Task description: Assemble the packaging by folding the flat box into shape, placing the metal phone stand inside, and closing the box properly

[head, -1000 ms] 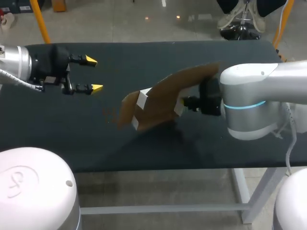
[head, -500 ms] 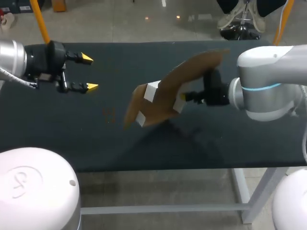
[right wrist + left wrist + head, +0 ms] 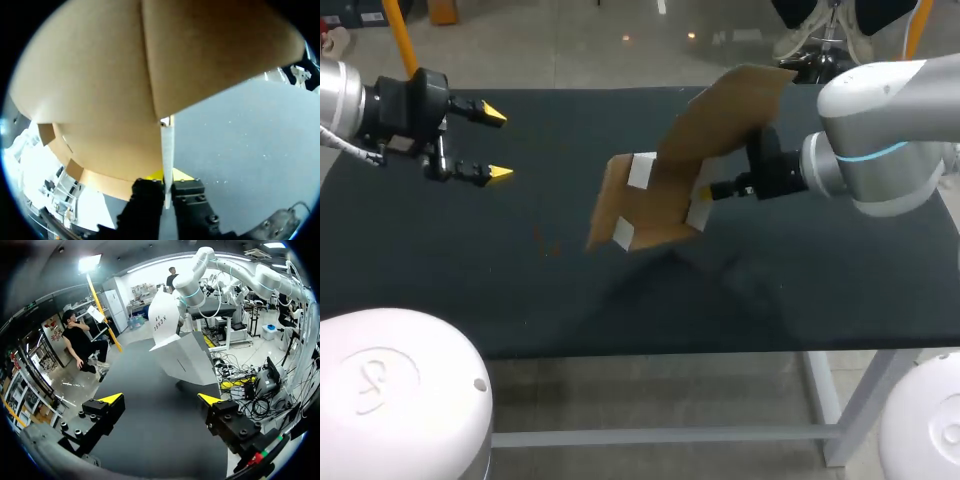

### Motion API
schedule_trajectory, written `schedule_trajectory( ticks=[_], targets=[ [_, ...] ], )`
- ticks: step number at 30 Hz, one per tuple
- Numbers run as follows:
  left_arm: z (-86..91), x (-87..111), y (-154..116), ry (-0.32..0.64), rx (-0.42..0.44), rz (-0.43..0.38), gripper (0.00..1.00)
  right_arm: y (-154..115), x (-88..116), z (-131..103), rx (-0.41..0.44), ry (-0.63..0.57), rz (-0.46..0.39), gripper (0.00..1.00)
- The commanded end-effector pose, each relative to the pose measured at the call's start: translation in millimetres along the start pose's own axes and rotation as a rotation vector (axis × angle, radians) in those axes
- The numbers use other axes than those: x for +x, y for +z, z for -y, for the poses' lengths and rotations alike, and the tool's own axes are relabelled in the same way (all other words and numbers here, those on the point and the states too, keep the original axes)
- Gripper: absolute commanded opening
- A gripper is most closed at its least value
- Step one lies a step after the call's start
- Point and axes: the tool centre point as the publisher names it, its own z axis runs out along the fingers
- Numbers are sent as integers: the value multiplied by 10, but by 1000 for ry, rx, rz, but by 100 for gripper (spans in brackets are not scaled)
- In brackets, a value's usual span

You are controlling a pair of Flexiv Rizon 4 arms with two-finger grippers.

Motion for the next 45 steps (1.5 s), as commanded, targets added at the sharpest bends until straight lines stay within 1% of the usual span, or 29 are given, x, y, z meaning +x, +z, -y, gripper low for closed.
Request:
schedule_trajectory(
  ticks=[1,9,10,12,13,14,15,17,23,25,29,34,35,36,38,40,41,42,45],
  targets=[
    [0,-12,-1,0,-2,-6,100,-4,16,-38,191,2,4,0],
    [0,-12,-1,0,-2,-6,100,-4,16,-38,191,2,4,0],
    [14,-39,20,7,2,-15,100,-4,16,-38,191,2,4,0],
    [22,-63,42,16,-2,-19,100,-10,5,-33,223,25,16,0],
    [19,-67,41,17,-2,-17,100,-17,-8,-32,237,37,9,0],
    [19,-60,32,34,2,-20,100,-27,-40,-30,261,60,10,0],
    [12,-57,24,33,-11,-12,100,-30,-60,-28,281,78,13,0],
    [-8,-35,-15,41,-7,-8,100,-39,-98,-22,320,112,6,0],
    [-63,3,-65,46,-33,6,100,-37,-151,4,404,162,-13,0],
    [-77,9,-58,40,-55,7,100,-35,-160,15,426,175,2,0],
    [-108,21,-47,32,-65,6,100,-29,-139,37,481,198,25,0],
    [-146,40,-18,26,-87,-6,100,-18,-83,95,548,231,89,0],
    [-155,44,-13,26,-88,-9,100,-22,-67,121,562,254,120,0],
    [-160,51,-10,24,-91,-15,100,-25,-55,153,583,284,170,0],
    [-170,62,1,24,-100,-17,100,-25,-38,226,599,327,204,0],
    [-185,70,3,20,-129,-28,100,-41,-18,320,609,375,248,0],
    [-199,69,1,16,-140,-31,100,-73,-20,364,601,408,327,0],
    [-199,69,1,16,-140,-31,100,-124,-44,390,585,419,379,0],
    [-199,69,1,16,-140,-31,100,-124,-44,390,585,419,379,0]
  ],
)
